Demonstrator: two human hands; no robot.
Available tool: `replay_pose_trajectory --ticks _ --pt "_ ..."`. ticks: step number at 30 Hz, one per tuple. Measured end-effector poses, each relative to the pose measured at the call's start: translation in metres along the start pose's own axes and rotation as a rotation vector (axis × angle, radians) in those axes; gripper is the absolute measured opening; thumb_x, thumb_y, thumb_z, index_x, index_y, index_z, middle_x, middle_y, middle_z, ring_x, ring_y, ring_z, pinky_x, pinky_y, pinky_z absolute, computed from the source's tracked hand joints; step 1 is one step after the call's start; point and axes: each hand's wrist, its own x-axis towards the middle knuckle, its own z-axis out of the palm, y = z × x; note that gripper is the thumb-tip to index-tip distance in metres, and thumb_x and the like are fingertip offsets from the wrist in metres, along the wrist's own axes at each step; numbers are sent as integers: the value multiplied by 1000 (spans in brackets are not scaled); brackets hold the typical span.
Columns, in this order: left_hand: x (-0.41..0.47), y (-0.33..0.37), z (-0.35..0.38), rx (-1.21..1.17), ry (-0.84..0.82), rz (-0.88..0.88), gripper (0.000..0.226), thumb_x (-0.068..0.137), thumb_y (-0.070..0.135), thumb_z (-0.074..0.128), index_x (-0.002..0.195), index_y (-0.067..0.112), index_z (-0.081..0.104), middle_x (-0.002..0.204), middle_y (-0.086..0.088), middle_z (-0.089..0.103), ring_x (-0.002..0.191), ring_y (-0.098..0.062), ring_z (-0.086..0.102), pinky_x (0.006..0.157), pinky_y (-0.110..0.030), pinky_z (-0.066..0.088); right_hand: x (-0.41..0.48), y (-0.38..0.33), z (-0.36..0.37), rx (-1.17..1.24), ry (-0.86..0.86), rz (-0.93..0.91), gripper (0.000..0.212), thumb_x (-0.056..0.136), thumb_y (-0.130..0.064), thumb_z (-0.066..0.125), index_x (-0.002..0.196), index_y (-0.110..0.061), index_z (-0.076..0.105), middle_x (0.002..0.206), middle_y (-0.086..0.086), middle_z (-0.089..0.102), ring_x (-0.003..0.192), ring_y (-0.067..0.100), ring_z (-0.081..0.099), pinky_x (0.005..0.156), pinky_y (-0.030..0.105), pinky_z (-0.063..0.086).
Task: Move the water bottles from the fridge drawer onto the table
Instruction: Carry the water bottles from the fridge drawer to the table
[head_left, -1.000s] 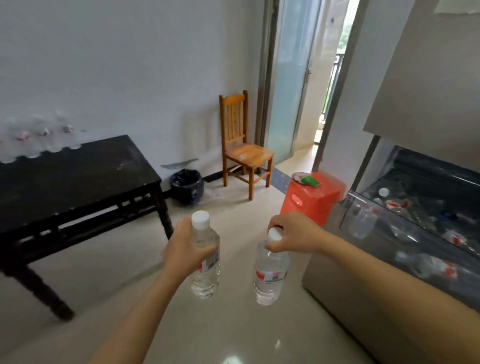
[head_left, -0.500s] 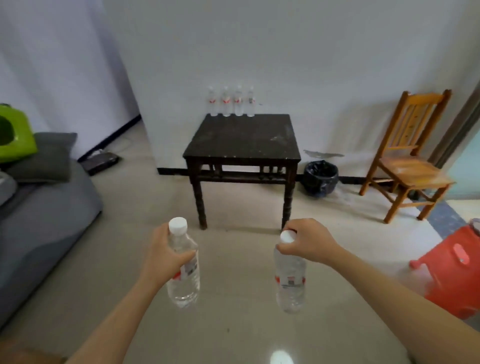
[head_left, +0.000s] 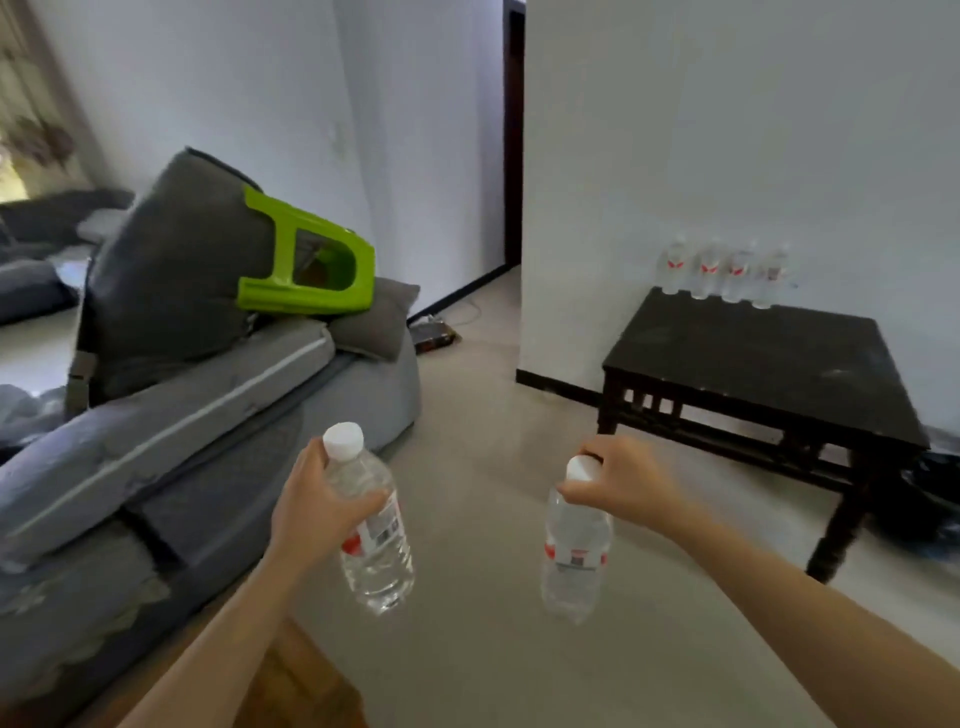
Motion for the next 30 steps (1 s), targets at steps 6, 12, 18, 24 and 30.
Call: replay_pose_trajectory --ticks 6,12,18,24,30 --pt "73 -43 -57 86 116 -20 53 65 31 80 107 23 49 104 -2 55 92 -25 58 85 -49 49 66 -65 44 84 -6 -52 23 77 -34 70 82 -20 52 68 -12 47 68 9 51 57 18 41" --pt "131 -82 -69 -86 130 -132 58 60 23 84 105 24 47 106 -7 59 97 -26 59 88 -48 49 148 -105 74 71 -31 -135 27 73 -38 70 82 -15 60 81 1 61 77 18 59 70 33 50" --pt "204 -110 -51 -128 130 -166 52 65 14 81 104 23 48 103 -7 61 94 -25 61 88 -47 50 251 -120 92 25 -69 -186 31 73 -35 71 84 -8 66 84 8 65 79 20 61 73 38 52" --pt "316 -120 -34 -98 203 -243 66 47 42 77 106 27 51 103 -2 63 95 -24 62 89 -51 50 381 -123 110 5 -117 -296 24 76 -35 70 70 -20 53 77 2 57 74 17 54 62 29 42" --pt "420 -107 -18 -32 203 -201 56 62 22 82 102 31 45 105 -3 61 96 -24 60 88 -50 50 500 -119 119 29 -83 -294 31 75 -38 71 91 -13 61 91 7 64 85 21 59 76 38 50"
